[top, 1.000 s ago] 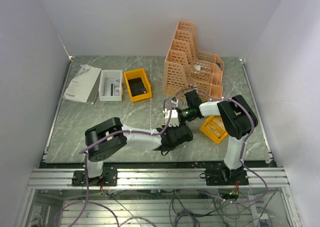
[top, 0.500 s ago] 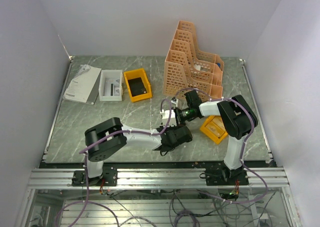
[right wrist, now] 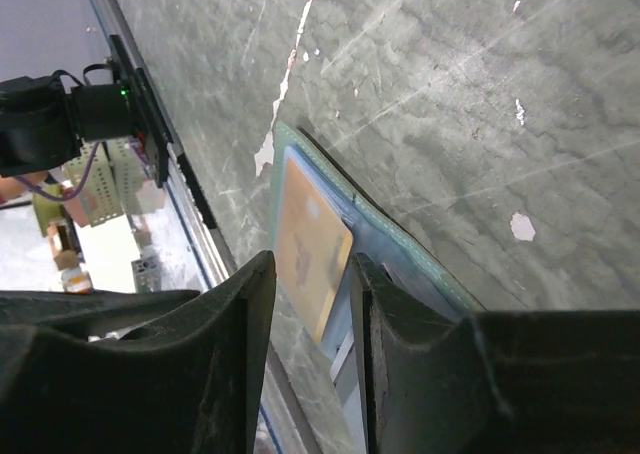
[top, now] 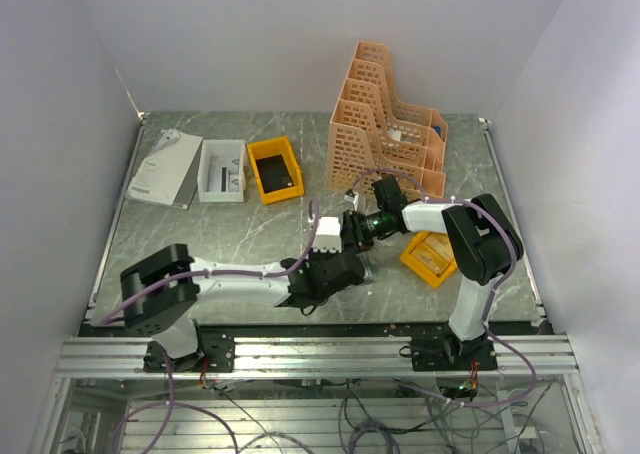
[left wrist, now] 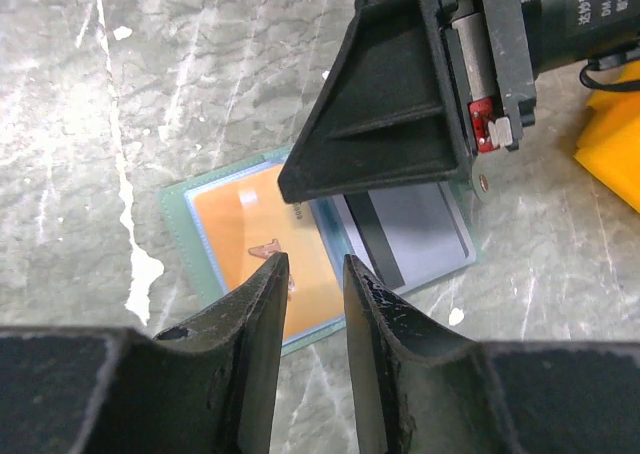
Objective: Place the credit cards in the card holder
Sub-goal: Insert the credit card into the card holder.
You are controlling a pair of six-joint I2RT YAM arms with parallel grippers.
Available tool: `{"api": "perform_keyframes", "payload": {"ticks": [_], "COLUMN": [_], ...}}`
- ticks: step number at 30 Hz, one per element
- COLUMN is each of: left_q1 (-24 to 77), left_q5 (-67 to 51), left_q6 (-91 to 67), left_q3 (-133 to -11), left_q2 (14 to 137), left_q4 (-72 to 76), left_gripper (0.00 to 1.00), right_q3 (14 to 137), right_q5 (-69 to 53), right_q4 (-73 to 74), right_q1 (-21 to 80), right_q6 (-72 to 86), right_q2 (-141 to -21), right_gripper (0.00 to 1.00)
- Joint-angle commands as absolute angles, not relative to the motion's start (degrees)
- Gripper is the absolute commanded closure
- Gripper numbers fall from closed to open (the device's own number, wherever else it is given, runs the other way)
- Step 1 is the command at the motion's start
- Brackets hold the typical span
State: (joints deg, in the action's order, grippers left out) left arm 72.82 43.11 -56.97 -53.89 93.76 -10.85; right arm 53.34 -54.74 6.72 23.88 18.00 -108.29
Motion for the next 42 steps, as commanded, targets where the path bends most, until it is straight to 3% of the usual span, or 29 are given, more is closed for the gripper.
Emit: {"api": "perform_keyframes", "payload": {"ticks": [1, 10, 19, 22, 26, 28, 31, 36, 42], "left_q1": [73.1, 72.9, 65.9, 63.2, 58.0, 57.1, 56.7, 55.6, 54.0], "left_q5": [41.9, 39.7, 23.4, 19.3, 13.7, 14.2, 15.4, 15.0, 11.1], "left_q6": [-50.3, -47.9, -48.1, -49.2, -51.1, -51.5, -52.7, -55.0, -55.9], "left_q3": [-47.8, -36.4, -26.1, -21.2, -15.6, -14.6, -13.3, -11.5, -11.6], "left_q2": [87.0, 74.7, 70.0, 65.3, 59.5, 56.5, 53.0, 53.0, 61.6], "left_q4": [-4.6, 3.9, 17.3, 23.4, 28.3, 25.5, 22.9, 23.5, 31.3], "left_gripper": [0.6, 0.58, 0.46, 0.3, 0.27, 0.27, 0.29, 0.43, 0.63], "right_q3": [53.4, 53.0, 50.7, 50.6, 57.9, 62.9, 62.7, 55.7, 56.4], "right_q5": [-50.8, -47.2, -54.5, -61.3, -65.9, -64.8, -58.7, -47.5, -43.4], "right_q4": [7.8, 9.9, 8.4, 9.1, 26.9, 39.0, 42.0, 29.9, 28.4], "right_q1": [23.5, 23.5, 23.5, 24.1, 25.8, 27.7, 32.1, 35.3, 36.8], "right_q6": [14.7, 8.8, -7.9, -20.8, -47.5, -59.8, -65.0, -60.2, -56.9], "right_q2": [-105.8, -99.6, -88.7, -85.3, -87.6, -91.3, -94.4, -92.8, -96.6], "right_gripper": [0.64, 0.63, 0.68, 0.7, 0.73, 0.81, 0.93, 0.97, 1.0]}}
